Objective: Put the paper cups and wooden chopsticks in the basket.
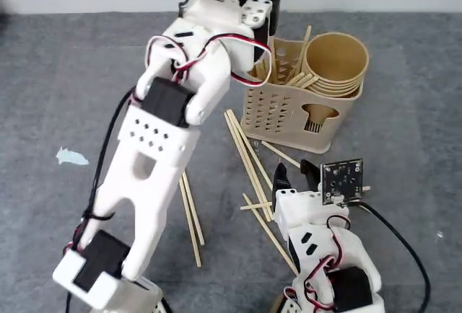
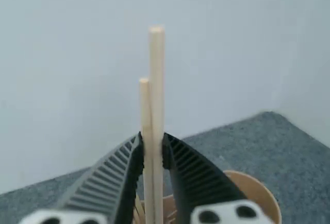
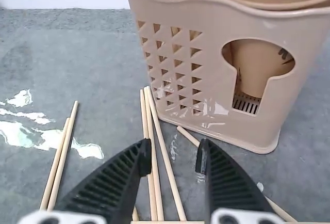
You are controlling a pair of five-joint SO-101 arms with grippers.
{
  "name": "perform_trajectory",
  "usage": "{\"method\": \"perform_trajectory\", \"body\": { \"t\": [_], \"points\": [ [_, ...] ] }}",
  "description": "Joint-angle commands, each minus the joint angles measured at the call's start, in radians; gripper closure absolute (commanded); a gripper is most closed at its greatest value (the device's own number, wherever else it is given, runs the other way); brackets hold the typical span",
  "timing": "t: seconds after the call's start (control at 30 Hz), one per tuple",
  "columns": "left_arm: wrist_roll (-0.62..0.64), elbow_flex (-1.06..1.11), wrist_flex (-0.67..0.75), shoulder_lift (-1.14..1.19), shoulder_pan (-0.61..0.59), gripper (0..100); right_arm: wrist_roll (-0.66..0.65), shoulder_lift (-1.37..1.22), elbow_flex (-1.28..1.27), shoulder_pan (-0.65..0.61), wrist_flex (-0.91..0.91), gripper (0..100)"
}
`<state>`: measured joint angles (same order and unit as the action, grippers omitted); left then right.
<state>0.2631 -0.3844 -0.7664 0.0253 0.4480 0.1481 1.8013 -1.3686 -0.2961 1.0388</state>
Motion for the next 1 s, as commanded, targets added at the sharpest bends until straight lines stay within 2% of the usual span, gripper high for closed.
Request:
{"method": "perform_trajectory", "body": {
  "t": [0.0,0.2,0.47,0.63,0.77,0.97],
  "points": [
    [0.000,-0.051,-0.060,0.000,0.006,98,0.011,0.012,0.003,0.001,0.002,85.1],
    [0.000,-0.081,-0.192,-0.038,0.006,82,0.011,0.012,-0.008,0.001,0.002,84.9],
    [-0.003,-0.107,-0.350,-0.216,-0.071,82,0.038,0.007,0.017,0.001,0.035,85.1],
    [-0.003,-0.107,-0.532,-0.296,-0.184,82,0.034,0.005,0.080,-0.007,0.062,85.2],
    [-0.005,-0.107,-0.669,-0.344,-0.255,83,-0.018,-0.002,0.118,-0.007,0.061,85.2],
    [-0.110,-0.107,-0.855,-0.407,-0.276,89,-0.017,-0.232,0.252,-0.008,0.087,85.2]
  ]
}}
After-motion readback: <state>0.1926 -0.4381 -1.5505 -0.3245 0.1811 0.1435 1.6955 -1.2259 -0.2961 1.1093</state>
